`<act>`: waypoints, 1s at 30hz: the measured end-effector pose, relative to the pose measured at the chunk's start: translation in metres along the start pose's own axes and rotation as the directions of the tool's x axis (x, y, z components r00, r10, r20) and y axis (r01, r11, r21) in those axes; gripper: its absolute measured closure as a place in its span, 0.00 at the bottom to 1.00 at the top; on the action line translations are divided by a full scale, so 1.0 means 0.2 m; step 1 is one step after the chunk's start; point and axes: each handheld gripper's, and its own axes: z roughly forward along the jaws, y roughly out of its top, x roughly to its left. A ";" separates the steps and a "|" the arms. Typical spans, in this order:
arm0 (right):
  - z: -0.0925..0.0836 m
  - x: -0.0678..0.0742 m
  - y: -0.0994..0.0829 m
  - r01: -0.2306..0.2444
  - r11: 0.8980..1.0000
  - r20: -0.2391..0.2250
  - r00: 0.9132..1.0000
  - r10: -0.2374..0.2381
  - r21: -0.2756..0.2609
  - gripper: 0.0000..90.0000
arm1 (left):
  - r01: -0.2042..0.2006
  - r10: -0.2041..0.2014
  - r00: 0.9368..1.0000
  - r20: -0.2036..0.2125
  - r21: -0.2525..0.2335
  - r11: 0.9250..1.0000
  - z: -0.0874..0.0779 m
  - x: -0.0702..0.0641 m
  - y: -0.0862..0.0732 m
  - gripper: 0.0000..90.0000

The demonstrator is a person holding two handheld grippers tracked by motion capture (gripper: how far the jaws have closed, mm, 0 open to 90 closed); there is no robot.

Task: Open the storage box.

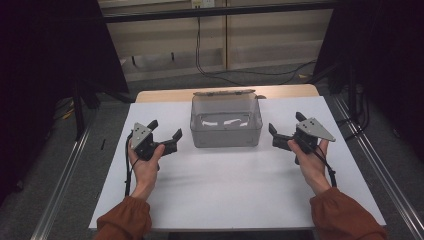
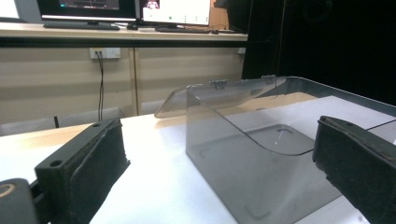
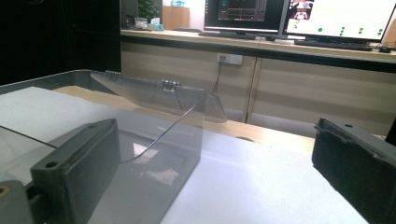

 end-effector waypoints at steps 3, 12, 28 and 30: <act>-0.02 0.00 0.00 -0.001 1.000 0.003 1.000 0.001 -0.004 0.01 | -0.004 0.004 1.000 -0.015 -0.002 1.000 -0.03 0.00 -0.01 0.03; -0.10 0.00 -0.02 0.003 1.000 0.003 1.000 -0.003 -0.018 0.01 | 0.000 -0.001 1.000 -0.027 -0.018 1.000 -0.14 -0.03 -0.03 0.03; -0.26 -0.02 -0.06 0.004 0.999 0.017 1.000 -0.003 -0.042 0.00 | 0.012 -0.013 0.999 -0.032 -0.025 1.000 -0.27 -0.04 -0.06 0.03; -0.28 -0.02 -0.06 0.003 0.999 0.020 1.000 -0.002 -0.045 0.00 | 0.009 -0.010 0.999 -0.041 -0.023 1.000 -0.29 -0.05 -0.06 0.03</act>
